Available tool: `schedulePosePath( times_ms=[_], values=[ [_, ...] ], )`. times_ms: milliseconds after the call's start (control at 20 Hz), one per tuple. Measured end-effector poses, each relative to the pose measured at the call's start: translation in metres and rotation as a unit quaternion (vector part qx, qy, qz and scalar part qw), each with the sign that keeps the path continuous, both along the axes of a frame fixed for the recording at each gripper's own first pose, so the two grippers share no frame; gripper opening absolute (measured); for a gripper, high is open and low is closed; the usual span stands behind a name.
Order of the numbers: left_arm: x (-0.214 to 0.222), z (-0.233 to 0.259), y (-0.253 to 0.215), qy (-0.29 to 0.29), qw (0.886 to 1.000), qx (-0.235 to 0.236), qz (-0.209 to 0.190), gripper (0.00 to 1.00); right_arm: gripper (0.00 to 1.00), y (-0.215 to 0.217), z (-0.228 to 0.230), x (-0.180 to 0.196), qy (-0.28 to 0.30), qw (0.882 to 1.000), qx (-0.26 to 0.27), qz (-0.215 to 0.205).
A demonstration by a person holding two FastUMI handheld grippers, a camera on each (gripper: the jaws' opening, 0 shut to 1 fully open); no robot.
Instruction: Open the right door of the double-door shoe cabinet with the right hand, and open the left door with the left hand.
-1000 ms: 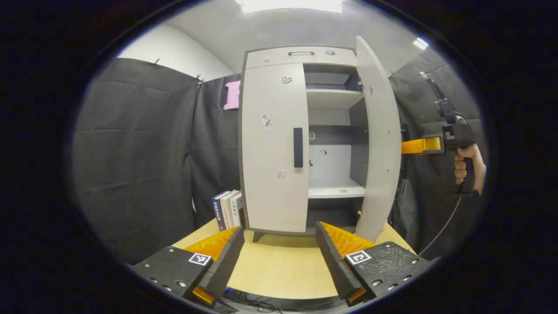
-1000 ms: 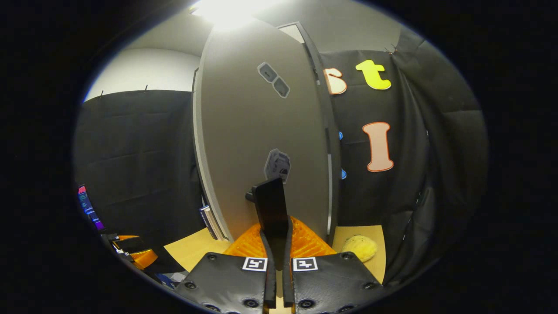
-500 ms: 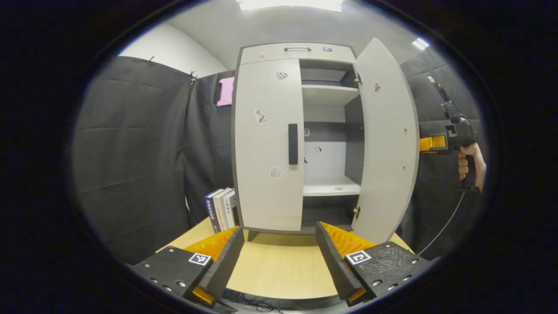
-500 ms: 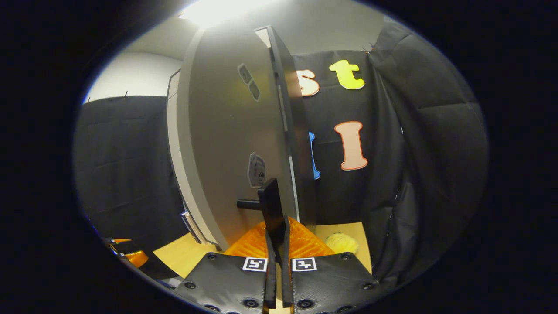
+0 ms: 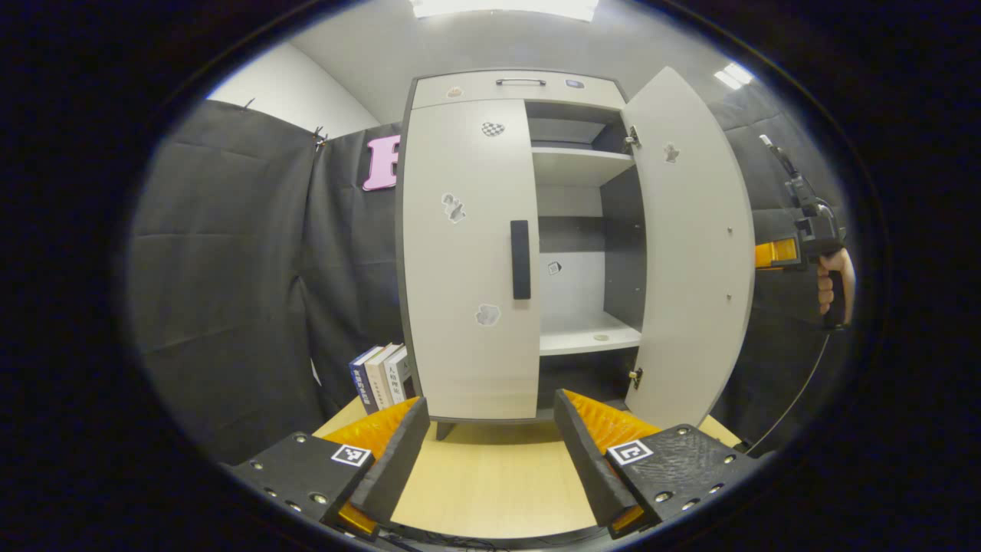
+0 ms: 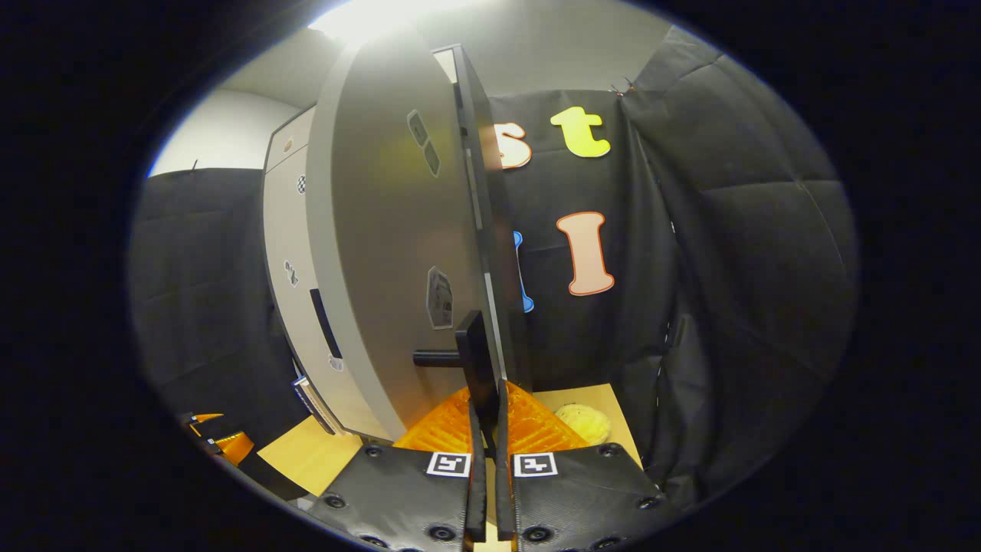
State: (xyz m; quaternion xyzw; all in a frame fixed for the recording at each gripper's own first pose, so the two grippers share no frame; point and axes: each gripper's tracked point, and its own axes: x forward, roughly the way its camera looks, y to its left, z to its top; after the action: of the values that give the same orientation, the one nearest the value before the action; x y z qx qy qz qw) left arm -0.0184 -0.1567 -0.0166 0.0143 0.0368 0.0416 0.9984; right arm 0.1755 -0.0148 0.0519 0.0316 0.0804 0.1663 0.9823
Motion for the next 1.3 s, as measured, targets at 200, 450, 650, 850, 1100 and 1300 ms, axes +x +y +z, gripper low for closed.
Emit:
schedulePosePath(
  times_ms=[200,450,650,850,1100,1300],
  values=[
    [0.023,-0.006,0.036,-0.001,1.000,-0.012,-0.016,0.96,0.05,-0.008,-0.006,-0.011,0.011,0.999,-0.022,-0.043],
    [0.055,-0.007,0.080,-0.009,0.999,-0.025,-0.045,0.96,0.02,-0.010,-0.012,-0.046,0.041,0.995,0.035,-0.085],
    [0.079,0.000,0.098,-0.019,0.995,-0.040,-0.088,0.95,0.02,-0.020,0.002,-0.070,0.034,0.985,0.100,-0.137],
    [0.105,0.022,0.099,-0.042,0.990,-0.034,-0.127,0.95,0.00,-0.056,0.001,-0.083,0.025,0.972,0.088,-0.216],
    [0.135,0.056,0.071,-0.066,0.985,-0.045,-0.150,0.95,0.02,-0.088,0.020,-0.079,-0.007,0.964,0.069,-0.256],
    [0.162,0.080,0.039,-0.071,0.982,-0.072,-0.160,0.95,0.02,-0.120,0.036,-0.057,-0.044,0.960,0.041,-0.273]
  ],
)
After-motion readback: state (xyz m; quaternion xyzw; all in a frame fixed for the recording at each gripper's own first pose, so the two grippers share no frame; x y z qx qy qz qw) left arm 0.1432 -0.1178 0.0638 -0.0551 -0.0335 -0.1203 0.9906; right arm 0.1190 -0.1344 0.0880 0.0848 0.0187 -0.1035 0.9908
